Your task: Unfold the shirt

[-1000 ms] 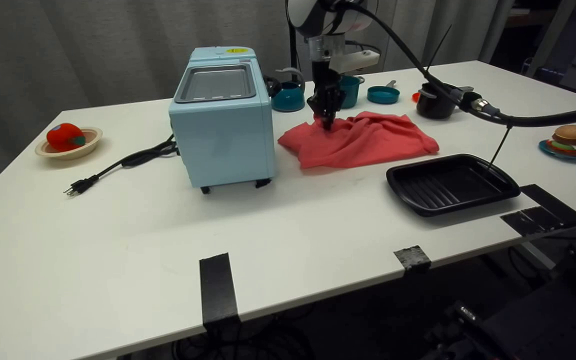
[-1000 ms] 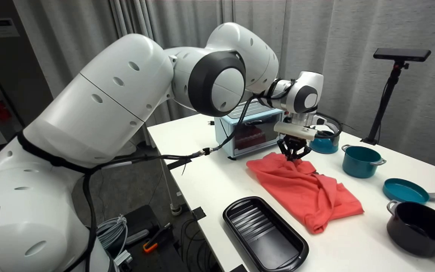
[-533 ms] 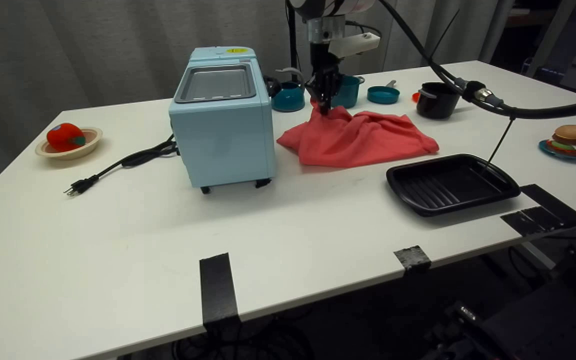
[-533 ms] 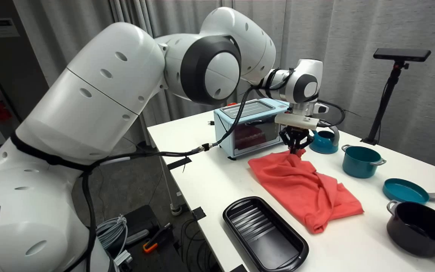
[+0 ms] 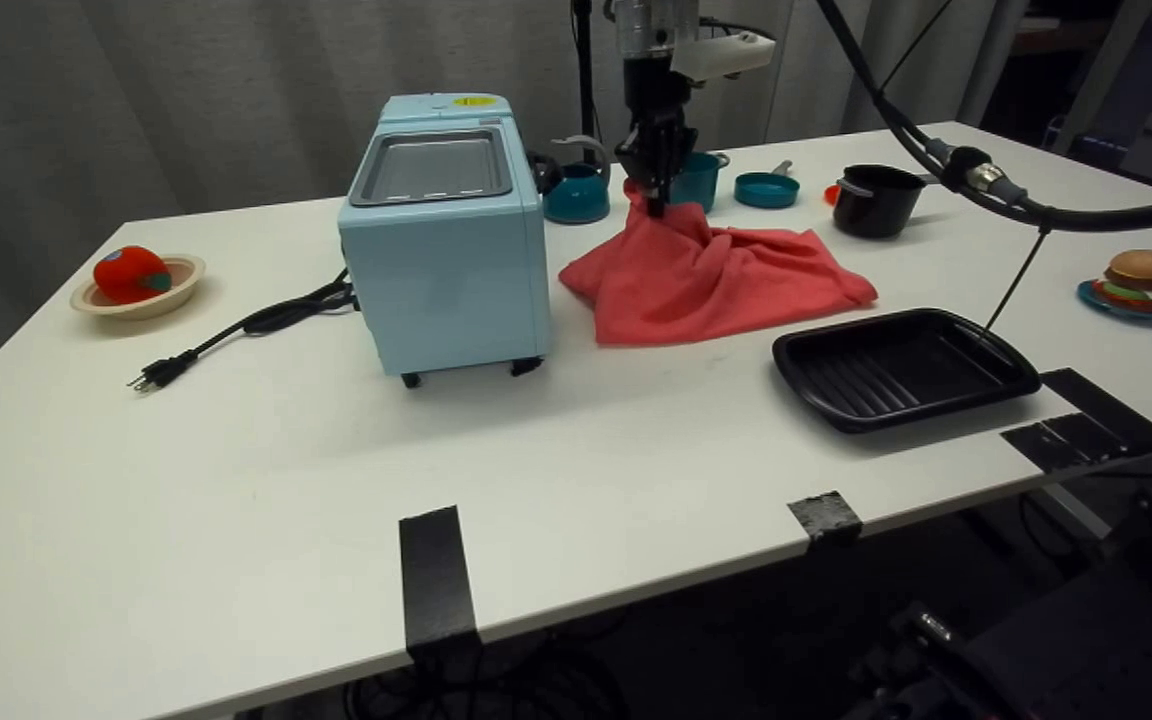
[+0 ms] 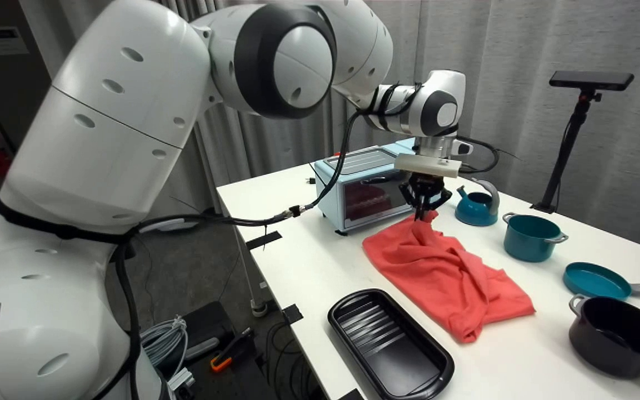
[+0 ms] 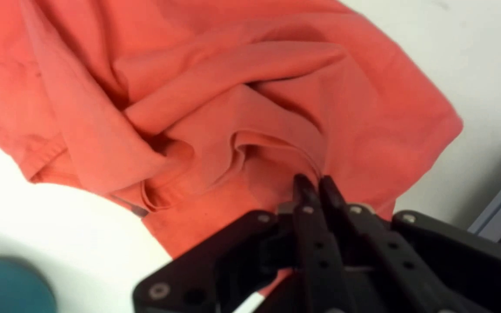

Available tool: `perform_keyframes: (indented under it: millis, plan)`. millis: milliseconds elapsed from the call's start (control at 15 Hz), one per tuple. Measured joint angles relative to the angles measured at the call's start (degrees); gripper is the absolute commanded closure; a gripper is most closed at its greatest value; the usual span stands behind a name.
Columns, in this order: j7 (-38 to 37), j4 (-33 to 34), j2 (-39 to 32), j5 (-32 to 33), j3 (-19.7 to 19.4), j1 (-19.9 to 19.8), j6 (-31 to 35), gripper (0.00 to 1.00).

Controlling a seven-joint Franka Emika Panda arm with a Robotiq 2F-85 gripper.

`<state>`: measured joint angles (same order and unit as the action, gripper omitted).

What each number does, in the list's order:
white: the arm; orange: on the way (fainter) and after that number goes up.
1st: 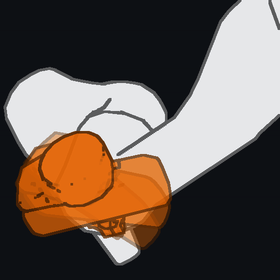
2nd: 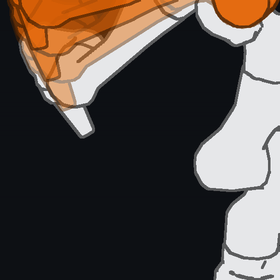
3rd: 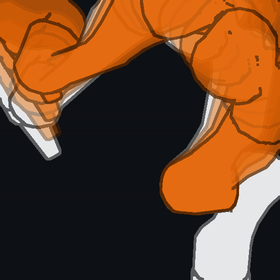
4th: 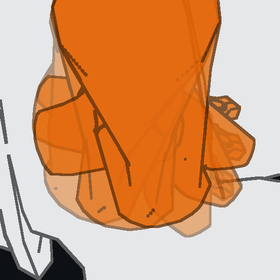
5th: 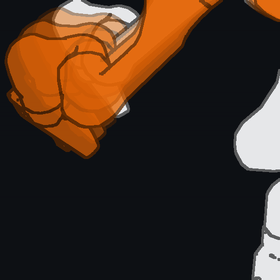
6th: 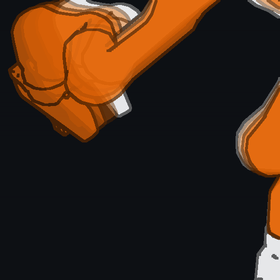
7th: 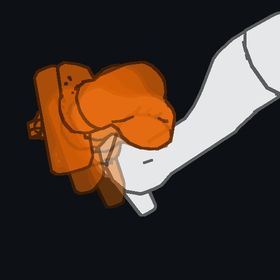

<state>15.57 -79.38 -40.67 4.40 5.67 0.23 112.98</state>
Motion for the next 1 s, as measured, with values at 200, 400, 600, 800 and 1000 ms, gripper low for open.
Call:
perform_keyframes:
  millis: [200, 400, 600, 800, 1000]
  plan:
    - [1.9, -5.5, 4.3, -0.3, 0.8, 0.0, -4.9, 0.98]
    - [4.1, -10.6, 7.2, -1.2, 1.8, 0.0, -10.2, 0.98]
    - [5.7, -15.3, 7.6, -2.7, 2.9, 0.0, -13.9, 0.98]
    - [5.8, -19.6, 7.0, -3.3, 3.6, 0.2, -15.4, 0.98]
    - [5.8, -22.9, 6.1, -3.3, 4.0, 0.9, -15.5, 0.98]
